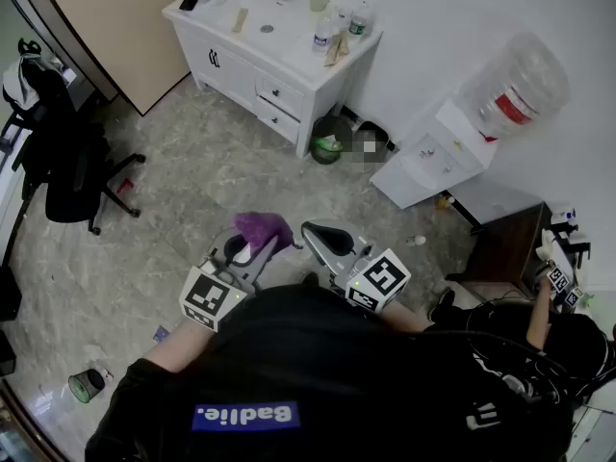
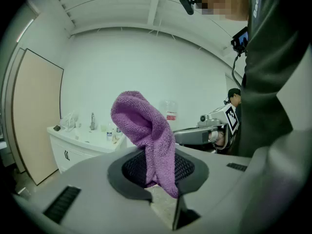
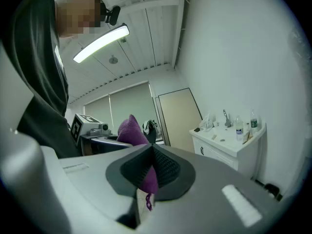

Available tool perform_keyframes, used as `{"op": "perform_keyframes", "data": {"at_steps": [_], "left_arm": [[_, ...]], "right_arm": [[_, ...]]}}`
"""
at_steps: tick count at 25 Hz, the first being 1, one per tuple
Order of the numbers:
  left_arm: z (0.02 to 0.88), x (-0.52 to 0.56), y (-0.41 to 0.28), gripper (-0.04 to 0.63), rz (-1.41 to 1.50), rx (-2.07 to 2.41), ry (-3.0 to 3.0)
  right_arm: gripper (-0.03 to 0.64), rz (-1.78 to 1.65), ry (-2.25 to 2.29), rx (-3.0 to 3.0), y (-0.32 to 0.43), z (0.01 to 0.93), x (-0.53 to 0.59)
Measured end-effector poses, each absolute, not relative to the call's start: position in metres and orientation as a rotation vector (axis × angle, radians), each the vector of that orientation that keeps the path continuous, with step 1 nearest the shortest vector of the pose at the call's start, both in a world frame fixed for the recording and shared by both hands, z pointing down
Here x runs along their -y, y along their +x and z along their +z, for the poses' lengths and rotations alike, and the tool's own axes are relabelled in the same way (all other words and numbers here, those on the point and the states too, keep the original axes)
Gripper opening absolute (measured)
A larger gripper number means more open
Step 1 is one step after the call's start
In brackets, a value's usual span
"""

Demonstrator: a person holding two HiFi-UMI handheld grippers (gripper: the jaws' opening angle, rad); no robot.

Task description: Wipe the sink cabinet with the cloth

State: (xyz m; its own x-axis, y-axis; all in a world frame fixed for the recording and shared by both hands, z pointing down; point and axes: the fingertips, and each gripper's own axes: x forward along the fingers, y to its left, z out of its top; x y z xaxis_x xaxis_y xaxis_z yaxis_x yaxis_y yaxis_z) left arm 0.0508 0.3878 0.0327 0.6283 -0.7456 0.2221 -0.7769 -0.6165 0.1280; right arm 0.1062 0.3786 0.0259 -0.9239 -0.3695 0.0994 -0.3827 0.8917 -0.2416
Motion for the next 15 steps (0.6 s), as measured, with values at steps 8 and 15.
{"op": "perform_keyframes", "data": {"at_steps": [8, 15], "left_arm": [[0.029, -0.369, 0.056, 0.086, 0.238, 1.26, 2.649], [0.033, -0.349, 0.07, 0.086, 0.245, 1.296, 2.625]], "right_arm": [[0.002, 0.395, 0.58, 3.016, 0.111, 0.024, -0.358], [0.002, 0.413, 0.549, 3.035, 0.124, 0.027, -0.338]]}}
